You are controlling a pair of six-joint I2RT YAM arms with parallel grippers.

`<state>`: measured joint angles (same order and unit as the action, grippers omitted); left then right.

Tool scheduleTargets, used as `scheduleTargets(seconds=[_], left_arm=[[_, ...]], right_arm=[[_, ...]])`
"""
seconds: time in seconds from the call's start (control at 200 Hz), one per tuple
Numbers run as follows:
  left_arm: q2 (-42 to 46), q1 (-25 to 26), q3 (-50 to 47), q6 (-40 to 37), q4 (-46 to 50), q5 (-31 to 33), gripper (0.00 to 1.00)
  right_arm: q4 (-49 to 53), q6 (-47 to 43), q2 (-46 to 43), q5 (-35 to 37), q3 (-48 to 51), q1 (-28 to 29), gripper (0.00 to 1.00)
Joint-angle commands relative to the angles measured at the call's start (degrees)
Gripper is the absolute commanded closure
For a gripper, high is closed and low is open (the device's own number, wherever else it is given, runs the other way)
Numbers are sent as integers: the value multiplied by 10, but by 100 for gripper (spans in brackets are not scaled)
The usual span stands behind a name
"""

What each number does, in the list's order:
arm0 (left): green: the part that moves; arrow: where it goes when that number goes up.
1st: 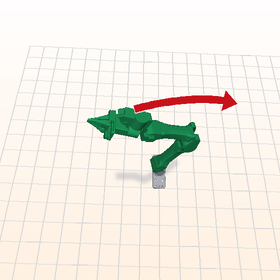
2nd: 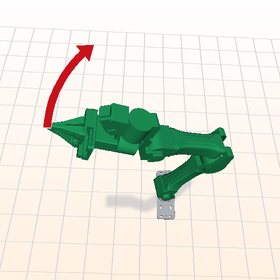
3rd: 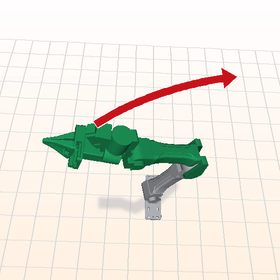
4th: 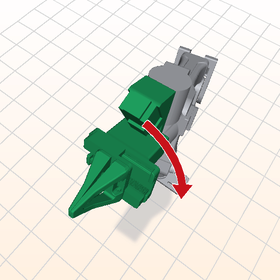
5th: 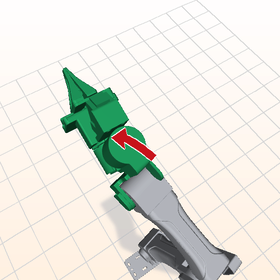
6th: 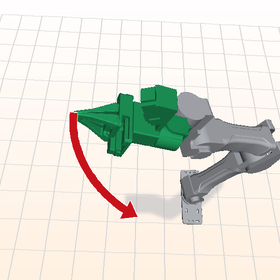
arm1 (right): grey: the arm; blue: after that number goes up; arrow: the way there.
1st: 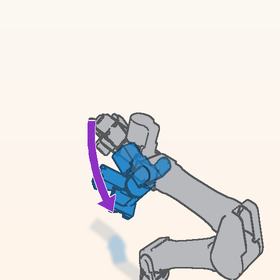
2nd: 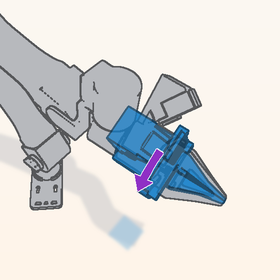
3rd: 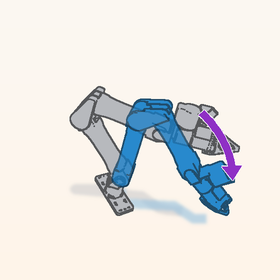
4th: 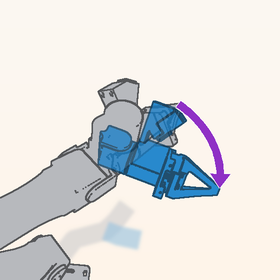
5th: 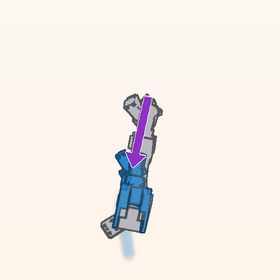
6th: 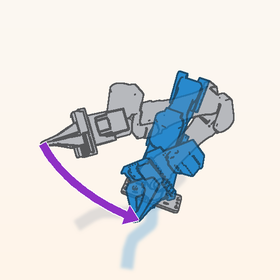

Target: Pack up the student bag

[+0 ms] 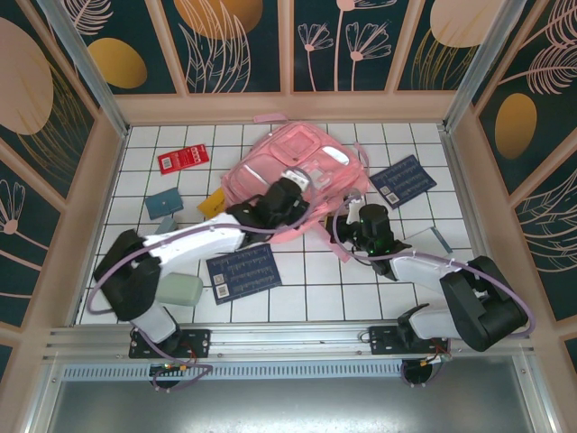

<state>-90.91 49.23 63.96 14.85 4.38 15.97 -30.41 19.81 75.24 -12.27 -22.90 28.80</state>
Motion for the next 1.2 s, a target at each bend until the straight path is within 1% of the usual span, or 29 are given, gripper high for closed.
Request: scheduleTargets(seconds=[0.0, 0.065, 0.155, 0.3, 0.34, 0.415, 0.475, 0.566, 0.616, 0.731, 0.896, 1.011, 1.096, 1.126, 1.171, 1.196], left_arm=[[50, -26, -47, 45, -24, 27, 43], [70, -41, -78, 58, -23, 38, 43], [89, -56, -128, 87, -20, 65, 48], [120, -66, -200, 151, -36, 78, 62], [127, -66, -223, 170, -51, 81, 67], [134, -66, -262, 190, -98, 67, 70], [137, -66, -289, 204, -138, 66, 75], [142, -66, -333, 218, -222, 60, 77], [137, -65, -342, 222, -252, 51, 77], [106, -66, -336, 235, -285, 27, 79], [61, -66, -325, 252, -319, -2, 80], [48, -65, -319, 258, -333, -14, 80], [48, -66, -316, 255, -330, -17, 79], [51, -65, -315, 253, -326, -15, 78], [59, -66, -314, 249, -317, -14, 77], [65, -65, -314, 247, -313, -15, 76]], right_arm=[[-21, -9, -12, -13, 1, -5, 100], [-19, -10, -12, -15, 0, -4, 100], [-19, -12, -10, -18, 0, -5, 100], [-15, -16, -3, -23, -6, 1, 100], [-13, -17, -1, -23, -8, 4, 100], [-11, -20, 5, -23, -13, 12, 100], [-10, -20, 12, -21, -17, 19, 100], [-9, -20, 21, -17, -22, 22, 100], [-10, -19, 25, -16, -25, 39, 100], [-9, -14, 38, -10, -37, 67, 100], [-16, -2, 66, 1, -58, 121, 100], [-13, 0, 97, 9, -79, 157, 100], [-6, 2, 116, 12, -93, 168, 100], [-4, 5, 119, 15, -94, 166, 97], [-3, 6, 115, 16, -92, 165, 96], [-3, 6, 110, 17, -90, 165, 90]])
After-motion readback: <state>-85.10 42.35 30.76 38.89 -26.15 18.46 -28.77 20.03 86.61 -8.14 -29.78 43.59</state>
